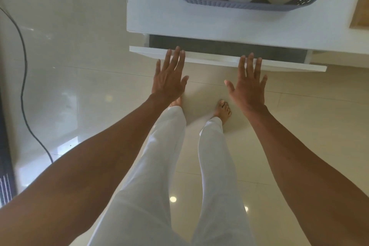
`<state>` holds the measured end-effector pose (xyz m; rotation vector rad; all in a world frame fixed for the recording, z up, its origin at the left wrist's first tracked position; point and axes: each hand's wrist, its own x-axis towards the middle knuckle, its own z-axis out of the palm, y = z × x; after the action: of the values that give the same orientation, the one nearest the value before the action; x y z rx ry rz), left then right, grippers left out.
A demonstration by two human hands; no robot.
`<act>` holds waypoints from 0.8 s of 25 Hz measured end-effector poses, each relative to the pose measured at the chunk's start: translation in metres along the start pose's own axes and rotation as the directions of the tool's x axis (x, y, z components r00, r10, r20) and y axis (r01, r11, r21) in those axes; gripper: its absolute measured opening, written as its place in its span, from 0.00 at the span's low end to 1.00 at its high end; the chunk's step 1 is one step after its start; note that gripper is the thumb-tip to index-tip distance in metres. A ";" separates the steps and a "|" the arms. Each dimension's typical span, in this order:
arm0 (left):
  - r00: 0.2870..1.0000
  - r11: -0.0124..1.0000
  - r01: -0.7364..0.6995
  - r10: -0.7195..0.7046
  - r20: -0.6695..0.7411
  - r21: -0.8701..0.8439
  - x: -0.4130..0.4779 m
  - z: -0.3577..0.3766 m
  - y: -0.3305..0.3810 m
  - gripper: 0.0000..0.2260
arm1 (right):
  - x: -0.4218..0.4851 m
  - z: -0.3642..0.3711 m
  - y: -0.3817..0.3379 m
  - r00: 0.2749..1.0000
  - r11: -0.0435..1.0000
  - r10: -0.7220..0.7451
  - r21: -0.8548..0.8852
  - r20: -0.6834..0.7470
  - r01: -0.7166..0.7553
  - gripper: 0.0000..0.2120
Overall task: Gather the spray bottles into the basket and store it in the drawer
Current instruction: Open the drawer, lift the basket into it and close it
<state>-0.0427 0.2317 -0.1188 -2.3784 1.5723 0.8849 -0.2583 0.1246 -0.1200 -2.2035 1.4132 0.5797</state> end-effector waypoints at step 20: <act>0.986 0.985 0.044 -0.070 0.152 0.169 -0.094 0.045 0.025 0.33 | -0.101 0.062 0.018 0.994 1.000 0.001 0.015 0.113 -0.003 0.37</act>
<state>-0.1080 0.3146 -0.0984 -2.1718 1.4500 0.8714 -0.3198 0.2273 -0.1156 -2.1222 1.3569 0.6808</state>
